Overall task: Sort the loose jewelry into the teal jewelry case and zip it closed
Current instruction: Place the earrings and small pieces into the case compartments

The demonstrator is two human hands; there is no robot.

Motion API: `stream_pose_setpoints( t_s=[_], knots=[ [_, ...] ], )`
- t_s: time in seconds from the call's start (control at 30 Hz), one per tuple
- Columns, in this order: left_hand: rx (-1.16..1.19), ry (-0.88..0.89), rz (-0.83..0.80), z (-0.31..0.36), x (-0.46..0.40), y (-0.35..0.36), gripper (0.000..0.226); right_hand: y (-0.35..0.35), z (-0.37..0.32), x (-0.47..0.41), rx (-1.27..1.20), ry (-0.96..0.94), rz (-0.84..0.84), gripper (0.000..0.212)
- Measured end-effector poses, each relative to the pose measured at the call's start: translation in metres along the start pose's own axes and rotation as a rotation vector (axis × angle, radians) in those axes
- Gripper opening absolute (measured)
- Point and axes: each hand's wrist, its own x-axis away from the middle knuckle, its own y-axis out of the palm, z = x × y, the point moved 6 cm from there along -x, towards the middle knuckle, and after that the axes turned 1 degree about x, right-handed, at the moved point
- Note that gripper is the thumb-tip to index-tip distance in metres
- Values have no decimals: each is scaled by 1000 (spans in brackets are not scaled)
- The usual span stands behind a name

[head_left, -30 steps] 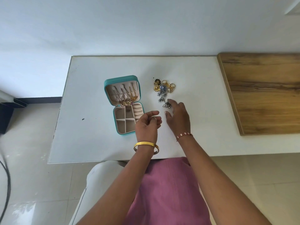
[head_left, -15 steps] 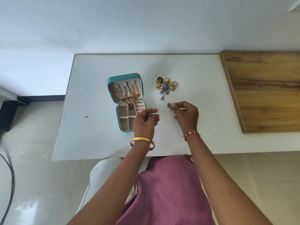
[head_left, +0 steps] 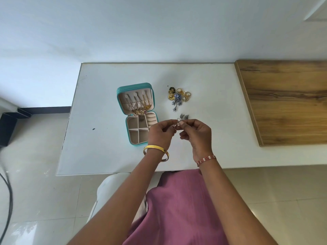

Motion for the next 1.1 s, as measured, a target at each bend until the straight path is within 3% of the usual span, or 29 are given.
stream_pose_setpoints(
  t_s=[0.3, 0.47, 0.63, 0.8, 0.97, 1.1],
  knots=[
    [123, -62, -54, -4, -3, -4, 9, 1, 9, 1, -66, 90, 29, 14],
    [240, -79, -1, -3, -5, -9, 10, 6, 11, 5, -28, 87, -4, 19],
    [556, -168, 0, -1, -7, -9, 21, 17, 5, 4, 25, 54, -116, 19],
    [816, -295, 19, -4, -8, -8, 13, 22, 0, -8, 58, 5, -210, 18],
    [768, -274, 32, -7, -13, -13, 16, -6, -2, -38, 419, -137, 124, 10],
    [749, -272, 12, -8, -15, -13, 16, -1, -14, -59, 622, -281, 143, 14]
  ],
)
